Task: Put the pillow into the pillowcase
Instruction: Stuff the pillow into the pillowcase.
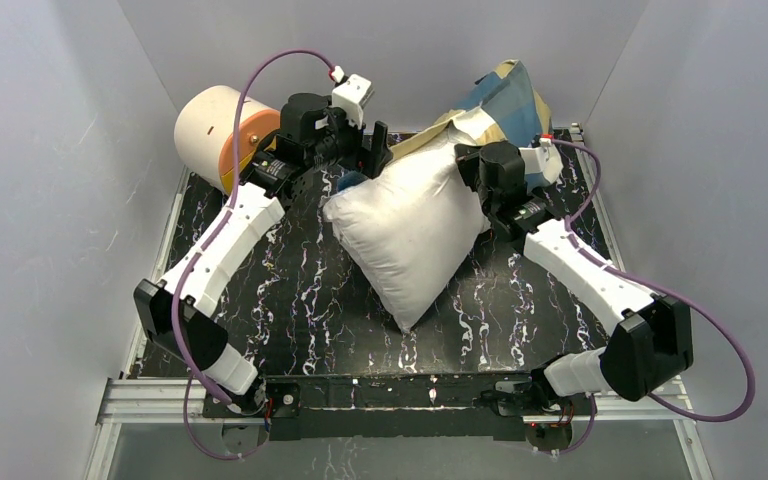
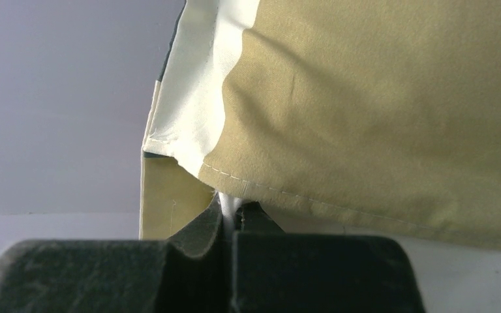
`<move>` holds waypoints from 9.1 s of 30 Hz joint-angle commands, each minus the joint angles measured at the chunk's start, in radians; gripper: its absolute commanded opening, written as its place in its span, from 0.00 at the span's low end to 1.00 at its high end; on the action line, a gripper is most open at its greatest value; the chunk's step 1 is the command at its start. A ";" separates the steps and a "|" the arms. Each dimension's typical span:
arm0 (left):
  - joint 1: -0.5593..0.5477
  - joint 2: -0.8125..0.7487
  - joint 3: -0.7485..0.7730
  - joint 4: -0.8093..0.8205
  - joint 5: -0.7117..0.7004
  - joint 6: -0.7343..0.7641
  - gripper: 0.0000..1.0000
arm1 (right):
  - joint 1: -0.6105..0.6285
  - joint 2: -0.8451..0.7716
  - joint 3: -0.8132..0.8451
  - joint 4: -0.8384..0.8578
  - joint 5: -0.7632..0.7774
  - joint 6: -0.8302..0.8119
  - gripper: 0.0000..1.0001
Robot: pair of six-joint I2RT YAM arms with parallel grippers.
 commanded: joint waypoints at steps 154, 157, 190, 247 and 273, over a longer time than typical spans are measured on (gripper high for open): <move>0.169 -0.293 -0.961 -0.215 -0.625 -1.124 0.63 | -0.119 0.203 0.268 -0.496 -0.984 -1.104 0.01; 0.170 -0.250 -0.983 -0.201 -0.613 -1.163 0.63 | -0.119 0.204 0.255 -0.486 -0.992 -1.100 0.01; 0.439 -0.425 -0.549 -0.362 -1.090 -0.589 0.00 | 0.170 0.329 0.176 0.037 -0.587 -0.365 0.01; -0.257 0.267 0.314 -0.175 -0.447 -0.665 0.00 | -0.512 -0.575 -0.532 -0.556 -1.226 -0.695 0.21; -0.275 -0.077 -0.079 0.106 -0.320 -0.427 0.00 | -0.382 -0.107 0.378 -0.655 -1.212 -0.977 0.93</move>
